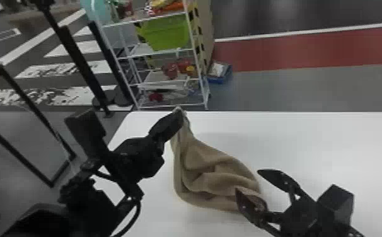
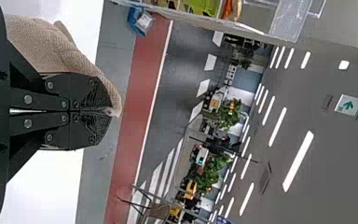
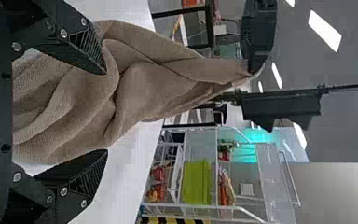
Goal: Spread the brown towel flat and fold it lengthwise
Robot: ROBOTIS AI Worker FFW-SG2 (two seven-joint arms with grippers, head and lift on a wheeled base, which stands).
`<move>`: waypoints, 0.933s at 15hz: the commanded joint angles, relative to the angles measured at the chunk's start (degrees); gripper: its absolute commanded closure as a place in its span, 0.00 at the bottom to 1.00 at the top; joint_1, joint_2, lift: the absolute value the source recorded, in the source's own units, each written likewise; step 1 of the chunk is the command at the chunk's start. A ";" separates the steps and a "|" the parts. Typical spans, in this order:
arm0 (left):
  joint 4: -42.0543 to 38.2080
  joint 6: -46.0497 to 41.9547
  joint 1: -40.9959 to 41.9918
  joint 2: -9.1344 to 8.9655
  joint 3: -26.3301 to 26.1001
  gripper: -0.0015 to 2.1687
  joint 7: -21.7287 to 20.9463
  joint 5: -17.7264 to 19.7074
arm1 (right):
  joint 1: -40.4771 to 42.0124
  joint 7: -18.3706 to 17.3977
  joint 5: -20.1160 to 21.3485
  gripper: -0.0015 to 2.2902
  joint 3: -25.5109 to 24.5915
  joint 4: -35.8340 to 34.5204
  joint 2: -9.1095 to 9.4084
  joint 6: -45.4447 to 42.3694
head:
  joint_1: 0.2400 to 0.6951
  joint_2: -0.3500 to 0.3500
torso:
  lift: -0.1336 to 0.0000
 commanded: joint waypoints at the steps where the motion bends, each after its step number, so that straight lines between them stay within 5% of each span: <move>1: -0.10 0.18 0.16 0.04 0.78 0.86 -0.37 0.39 | -2.66 0.26 -0.03 0.19 0.29 4.12 0.05 -0.77 | 1.00 0.99 | 0.08; 5: -0.37 1.23 0.16 0.04 -0.19 0.86 -0.99 0.65 | -6.27 1.93 -4.24 0.20 1.52 5.18 0.05 -2.88 | 1.00 1.00 | 0.08; 14: -2.30 4.22 0.69 0.21 -3.71 0.86 -1.78 0.57 | -18.22 0.97 -0.82 0.25 8.29 18.62 0.05 -2.17 | 1.00 1.00 | 0.08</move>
